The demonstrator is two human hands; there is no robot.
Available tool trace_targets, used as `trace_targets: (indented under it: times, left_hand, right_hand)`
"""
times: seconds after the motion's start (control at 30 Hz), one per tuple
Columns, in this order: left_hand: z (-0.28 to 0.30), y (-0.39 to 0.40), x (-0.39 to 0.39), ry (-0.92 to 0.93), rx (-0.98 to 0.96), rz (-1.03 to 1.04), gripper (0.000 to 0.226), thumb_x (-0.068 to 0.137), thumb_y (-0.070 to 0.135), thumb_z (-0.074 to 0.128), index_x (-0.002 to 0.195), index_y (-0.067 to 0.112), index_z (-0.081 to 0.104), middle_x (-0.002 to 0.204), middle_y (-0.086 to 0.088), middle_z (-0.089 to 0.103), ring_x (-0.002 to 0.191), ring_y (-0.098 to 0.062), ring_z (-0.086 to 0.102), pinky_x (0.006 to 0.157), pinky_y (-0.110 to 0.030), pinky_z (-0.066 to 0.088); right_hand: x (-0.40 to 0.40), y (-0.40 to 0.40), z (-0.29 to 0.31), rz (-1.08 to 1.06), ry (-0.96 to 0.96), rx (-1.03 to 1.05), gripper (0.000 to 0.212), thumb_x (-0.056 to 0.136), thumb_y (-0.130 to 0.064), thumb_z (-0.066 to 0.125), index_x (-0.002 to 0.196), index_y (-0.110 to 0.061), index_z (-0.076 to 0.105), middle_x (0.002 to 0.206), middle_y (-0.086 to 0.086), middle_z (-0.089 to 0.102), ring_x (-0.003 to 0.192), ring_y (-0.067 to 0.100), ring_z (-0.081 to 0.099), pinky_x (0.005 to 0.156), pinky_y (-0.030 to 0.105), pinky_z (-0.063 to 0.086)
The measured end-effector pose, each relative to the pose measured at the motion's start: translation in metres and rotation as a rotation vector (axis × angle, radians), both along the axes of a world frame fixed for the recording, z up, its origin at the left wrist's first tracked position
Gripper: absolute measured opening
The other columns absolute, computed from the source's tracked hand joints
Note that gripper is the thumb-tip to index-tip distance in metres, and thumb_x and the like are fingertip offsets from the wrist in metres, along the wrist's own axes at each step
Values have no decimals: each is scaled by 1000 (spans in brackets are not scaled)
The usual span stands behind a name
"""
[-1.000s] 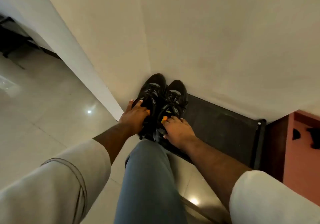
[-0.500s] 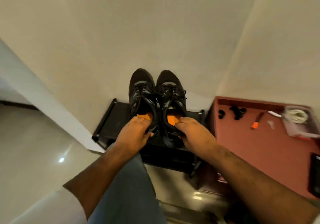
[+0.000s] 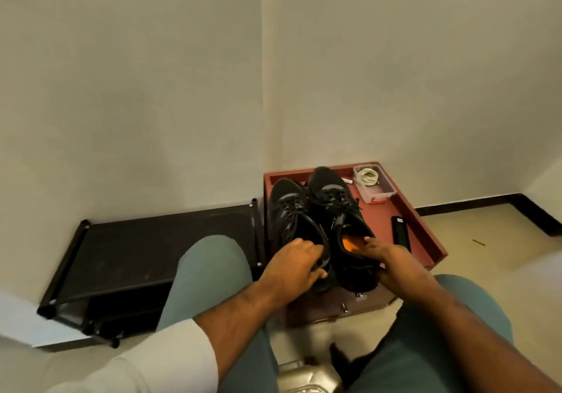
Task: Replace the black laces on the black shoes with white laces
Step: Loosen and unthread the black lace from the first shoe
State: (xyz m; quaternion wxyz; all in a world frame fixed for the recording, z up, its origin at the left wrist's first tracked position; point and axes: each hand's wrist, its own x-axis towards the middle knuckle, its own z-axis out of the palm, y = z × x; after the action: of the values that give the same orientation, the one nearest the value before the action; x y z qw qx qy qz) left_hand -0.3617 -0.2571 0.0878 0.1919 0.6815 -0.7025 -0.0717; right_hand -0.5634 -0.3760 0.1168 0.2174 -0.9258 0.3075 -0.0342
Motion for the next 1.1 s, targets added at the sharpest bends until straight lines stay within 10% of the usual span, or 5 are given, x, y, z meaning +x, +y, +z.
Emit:
trace_targets:
  times: [0.43,0.67,0.9,1.1]
  left_hand:
    - [-79,-21,-15,46,19,-154,57,55,17,91,105,5,66,87,-8,67,78,-27,66,62,-31,58]
    - [-88,-25,-11,82,-92,-155,54,64,17,88,111,5,65,95,-6,68,91,-23,66,90,-32,53]
    - [-98,-29,-16,89,-132,-150,54,69,14,86,116,0,63,98,-10,68,95,-28,65,87,-37,55]
    - [-93,-48,-26,177,226,-52,52,92,22,63,140,8,47,126,-11,57,118,-25,52,98,-37,45]
  right_hand:
    - [19,-57,-89,-21,187,195,39,89,-2,60,125,-17,64,127,-1,62,121,14,55,102,13,36]
    - [32,-46,-94,-47,201,113,33,85,0,61,114,-14,69,116,4,65,111,20,60,96,19,43]
    - [18,-50,-95,-152,216,-17,32,82,2,59,110,-11,70,114,8,63,106,27,61,92,33,50]
    - [18,-58,-99,-189,292,-16,29,84,1,56,108,-12,67,110,6,59,101,24,60,82,27,46]
